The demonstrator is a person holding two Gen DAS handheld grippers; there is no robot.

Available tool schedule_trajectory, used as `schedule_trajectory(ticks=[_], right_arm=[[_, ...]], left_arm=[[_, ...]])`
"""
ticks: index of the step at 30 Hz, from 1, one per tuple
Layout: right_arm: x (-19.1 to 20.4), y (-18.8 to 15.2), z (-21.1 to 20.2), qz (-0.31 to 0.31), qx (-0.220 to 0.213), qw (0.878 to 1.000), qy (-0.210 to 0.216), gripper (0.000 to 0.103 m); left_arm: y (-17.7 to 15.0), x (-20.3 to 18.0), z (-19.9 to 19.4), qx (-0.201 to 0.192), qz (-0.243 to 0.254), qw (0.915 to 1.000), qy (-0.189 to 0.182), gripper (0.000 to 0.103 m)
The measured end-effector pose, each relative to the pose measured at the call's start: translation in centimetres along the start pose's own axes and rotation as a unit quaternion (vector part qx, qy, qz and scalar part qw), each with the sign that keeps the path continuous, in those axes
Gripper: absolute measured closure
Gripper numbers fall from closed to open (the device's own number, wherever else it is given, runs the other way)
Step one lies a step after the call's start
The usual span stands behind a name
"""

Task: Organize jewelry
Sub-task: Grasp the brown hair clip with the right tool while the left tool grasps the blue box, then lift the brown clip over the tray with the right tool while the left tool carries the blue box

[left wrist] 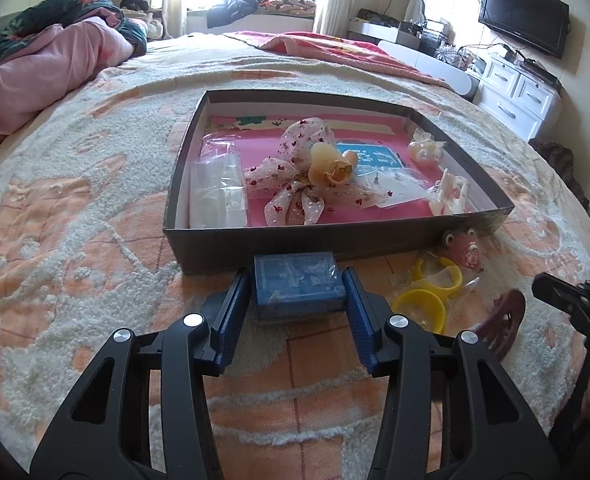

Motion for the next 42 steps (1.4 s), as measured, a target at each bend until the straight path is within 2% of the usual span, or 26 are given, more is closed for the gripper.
schedule_trajectory(ticks=[1,3,5,6,7,8,10,12,15,20,22,23,24,26,27,32,33,36,42], right_arm=[[-0.2,-0.1,0.1,-0.008,0.002,1.0,-0.014,0.102],[0.2,-0.1,0.0,-0.035,0.001,0.999,-0.002,0.101],[1.2,-0.1,0.0,-0.073,0.004,0.997,0.003,0.078],[1.6,-0.1,0.0,-0.087,0.002,0.996,0.008,0.053],[2.1,-0.1,-0.1,-0.105,0.001,0.994,0.011,0.044],[2.6,-0.1,-0.2,-0.12,-0.003,0.993,0.011,0.042],[3.4,0.1,0.0,-0.142,0.002,0.989,0.027,0.031],[4.2,0.2,0.5,-0.181,0.01,0.983,0.024,0.024],[5.6,0.2,1.4,-0.259,0.018,0.966,0.012,0.018],[7.7,-0.2,3.6,-0.368,0.035,0.929,0.013,0.018],[8.1,-0.2,4.5,-0.383,0.04,0.922,0.027,0.026],[8.2,0.0,5.0,-0.38,0.047,0.923,0.043,0.031],[8.2,0.2,5.3,-0.371,0.055,0.925,0.063,0.044],[8.1,0.5,5.7,-0.358,0.057,0.929,0.078,0.058],[8.1,0.6,5.8,-0.352,0.059,0.93,0.083,0.071],[7.2,1.2,4.9,-0.3,0.052,0.945,0.115,0.081],[7.1,1.2,4.4,-0.291,0.048,0.947,0.124,0.089],[6.8,1.4,3.0,-0.26,0.031,0.955,0.139,0.09],[6.5,1.4,0.2,-0.235,0.003,0.965,0.117,0.09]], left_arm=[[0.0,0.0,-0.2,-0.001,0.0,1.0,0.0,0.065],[-0.1,0.0,-0.5,-0.004,0.0,1.0,0.0,0.065],[0.0,0.1,-0.9,-0.008,0.0,1.0,0.001,0.065],[0.0,0.1,-1.1,-0.009,0.0,1.0,0.0,0.065],[0.0,0.1,-1.2,-0.011,0.0,0.9999,0.001,0.065],[0.1,0.1,-1.4,-0.013,0.0,0.9999,0.002,0.065],[0.2,0.1,-1.8,-0.017,0.0,0.9999,0.0,0.065],[0.2,0.1,-2.2,-0.02,-0.002,0.9998,-0.002,0.065],[0.3,0.1,-2.6,-0.024,-0.003,0.9997,-0.003,0.065],[0.4,0.2,-3.0,-0.028,-0.008,0.9996,-0.006,0.065],[0.5,0.2,-3.2,-0.029,-0.01,0.9995,-0.005,0.065],[0.5,0.3,-3.2,-0.029,-0.011,0.9995,-0.006,0.065],[0.5,0.2,-3.3,-0.029,-0.012,0.9995,-0.006,0.065],[0.6,0.3,-3.4,-0.03,-0.012,0.9995,-0.005,0.065],[0.6,0.3,-3.4,-0.03,-0.013,0.9994,-0.006,0.065],[0.9,0.1,-3.9,-0.037,-0.013,0.9992,-0.008,0.065],[1.0,0.1,-4.0,-0.039,-0.013,0.9991,-0.009,0.065],[1.2,0.0,-4.2,-0.043,-0.015,0.9989,-0.011,0.065],[1.7,-0.5,-4.8,-0.051,-0.012,0.9985,-0.016,0.065]])
Point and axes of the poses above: each gripper's, at about its wrist camera, not at the fingertips, and z roughly the way its jaws point, x to its left, y to its top, the point moved 4 cm from there along z, roughly the way its jaws point, and after that the axes turned 3 degrees about -z, right-handed, at the moved point
